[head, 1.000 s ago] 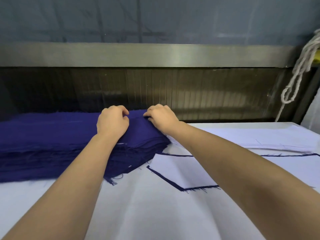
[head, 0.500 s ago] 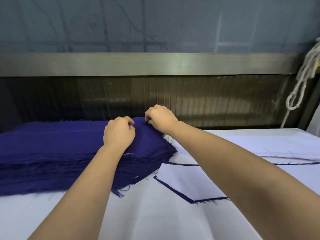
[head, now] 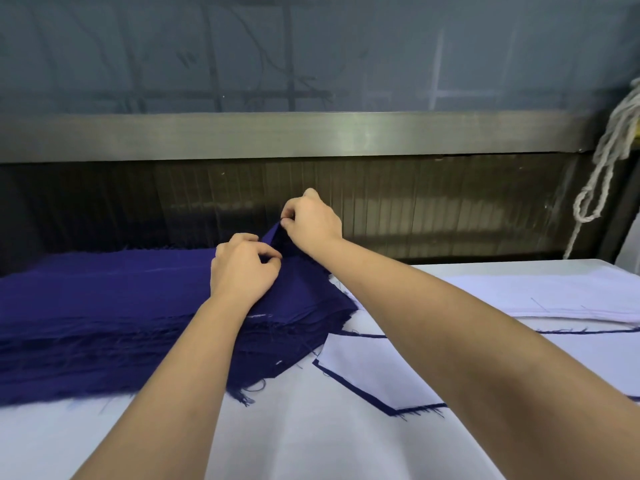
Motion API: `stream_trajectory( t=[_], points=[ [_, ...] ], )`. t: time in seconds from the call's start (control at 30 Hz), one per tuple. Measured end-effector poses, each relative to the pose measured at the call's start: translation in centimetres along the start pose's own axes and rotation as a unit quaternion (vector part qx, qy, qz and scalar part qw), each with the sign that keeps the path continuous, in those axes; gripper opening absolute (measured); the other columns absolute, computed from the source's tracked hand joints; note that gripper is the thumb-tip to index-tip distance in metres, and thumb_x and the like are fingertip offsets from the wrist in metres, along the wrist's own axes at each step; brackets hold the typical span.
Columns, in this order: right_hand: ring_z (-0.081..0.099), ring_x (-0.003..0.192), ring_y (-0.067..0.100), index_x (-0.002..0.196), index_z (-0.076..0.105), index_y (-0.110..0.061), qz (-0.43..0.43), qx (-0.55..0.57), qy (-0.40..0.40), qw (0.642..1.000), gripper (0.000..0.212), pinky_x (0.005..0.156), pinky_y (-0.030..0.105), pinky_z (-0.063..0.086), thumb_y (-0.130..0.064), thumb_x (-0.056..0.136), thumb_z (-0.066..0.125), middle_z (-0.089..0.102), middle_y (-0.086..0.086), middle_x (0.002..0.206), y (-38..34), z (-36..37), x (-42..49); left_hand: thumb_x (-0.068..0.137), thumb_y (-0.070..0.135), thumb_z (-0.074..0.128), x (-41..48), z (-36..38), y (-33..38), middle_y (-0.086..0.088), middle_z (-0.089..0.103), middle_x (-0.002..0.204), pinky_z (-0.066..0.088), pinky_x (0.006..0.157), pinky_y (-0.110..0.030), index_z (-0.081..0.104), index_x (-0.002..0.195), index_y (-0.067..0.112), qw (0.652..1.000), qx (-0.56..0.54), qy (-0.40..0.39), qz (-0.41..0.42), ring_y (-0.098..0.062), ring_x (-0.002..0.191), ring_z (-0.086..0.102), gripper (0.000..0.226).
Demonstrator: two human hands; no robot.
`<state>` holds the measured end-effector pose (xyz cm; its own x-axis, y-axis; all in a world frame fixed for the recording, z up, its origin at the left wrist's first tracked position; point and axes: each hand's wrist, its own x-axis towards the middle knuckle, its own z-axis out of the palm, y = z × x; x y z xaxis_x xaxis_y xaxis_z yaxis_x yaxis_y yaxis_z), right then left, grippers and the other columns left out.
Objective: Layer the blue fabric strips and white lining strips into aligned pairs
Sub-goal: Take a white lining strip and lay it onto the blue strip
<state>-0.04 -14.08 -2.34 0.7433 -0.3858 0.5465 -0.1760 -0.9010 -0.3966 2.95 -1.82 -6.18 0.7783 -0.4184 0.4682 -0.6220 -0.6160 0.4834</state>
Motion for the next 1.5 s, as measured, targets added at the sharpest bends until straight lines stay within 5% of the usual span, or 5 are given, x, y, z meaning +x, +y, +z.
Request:
stream_trajectory(
  t=[0.3, 0.9, 1.1, 1.37, 1.5],
  points=[
    [0.065, 0.088, 0.026, 0.102, 0.057, -0.015, 0.061, 0.142, -0.006, 0.988, 0.014, 0.080, 0.039, 0.053, -0.018, 0.097, 0.044, 0.068, 0.007, 0.096, -1.5, 0.3, 0.2, 0.091, 0.035, 0.055, 0.2, 0.0, 0.2, 0.001, 0.023, 0.153, 0.021, 0.108, -0.039, 0.050, 0.135, 0.022, 0.997, 0.044, -0.021, -0.060, -0.029, 0.135, 0.018, 0.046],
    [0.064, 0.080, 0.029, 0.140, 0.024, -0.024, 0.074, 0.240, -0.042, 0.967, 0.053, 0.073, 0.044, 0.055, -0.017, 0.093, 0.050, 0.063, 0.012, 0.094, -3.4, 2.4, -0.5, 0.092, 0.030, 0.053, 0.0, -0.3, 0.4, 0.003, 0.031, 0.150, 0.023, 0.104, -0.040, 0.061, 0.116, 0.014, 0.997, 0.041, -0.024, -0.066, -0.028, 0.131, 0.021, 0.030],
    [0.065, 0.086, 0.023, 0.113, 0.062, -0.017, 0.078, 0.286, -0.006, 0.955, 0.030, 0.080, 0.039, 0.055, -0.001, 0.091, 0.049, 0.062, 0.004, 0.113, -3.9, 2.1, 0.3, 0.090, 0.026, 0.059, 0.1, -1.2, 0.8, -0.005, 0.012, 0.153, 0.025, 0.106, -0.042, 0.059, 0.120, 0.024, 0.989, -0.065, 0.012, -0.134, -0.032, 0.135, 0.011, 0.031],
    [0.066, 0.076, 0.018, 0.102, 0.067, -0.014, 0.149, 0.402, 0.057, 0.902, 0.025, 0.076, 0.035, 0.056, -0.003, 0.091, 0.048, 0.068, 0.008, 0.105, -5.7, 2.0, 1.6, 0.085, 0.000, 0.057, 0.4, -2.2, 1.1, -0.002, 0.013, 0.145, 0.031, 0.059, -0.014, 0.055, 0.114, 0.033, 0.813, -0.457, 0.215, -0.289, -0.016, 0.107, 0.042, 0.044],
    [0.066, 0.090, 0.027, 0.089, 0.068, -0.017, 0.157, 0.418, 0.074, 0.892, 0.023, 0.083, 0.046, 0.055, -0.003, 0.087, 0.049, 0.066, 0.004, 0.089, -6.2, 1.0, 1.7, 0.084, -0.009, 0.052, 0.8, -3.7, 0.0, -0.003, 0.053, 0.111, 0.050, 0.090, -0.028, 0.051, 0.122, 0.024, 0.649, -0.685, 0.203, -0.262, -0.013, 0.090, 0.056, 0.050]
  ],
)
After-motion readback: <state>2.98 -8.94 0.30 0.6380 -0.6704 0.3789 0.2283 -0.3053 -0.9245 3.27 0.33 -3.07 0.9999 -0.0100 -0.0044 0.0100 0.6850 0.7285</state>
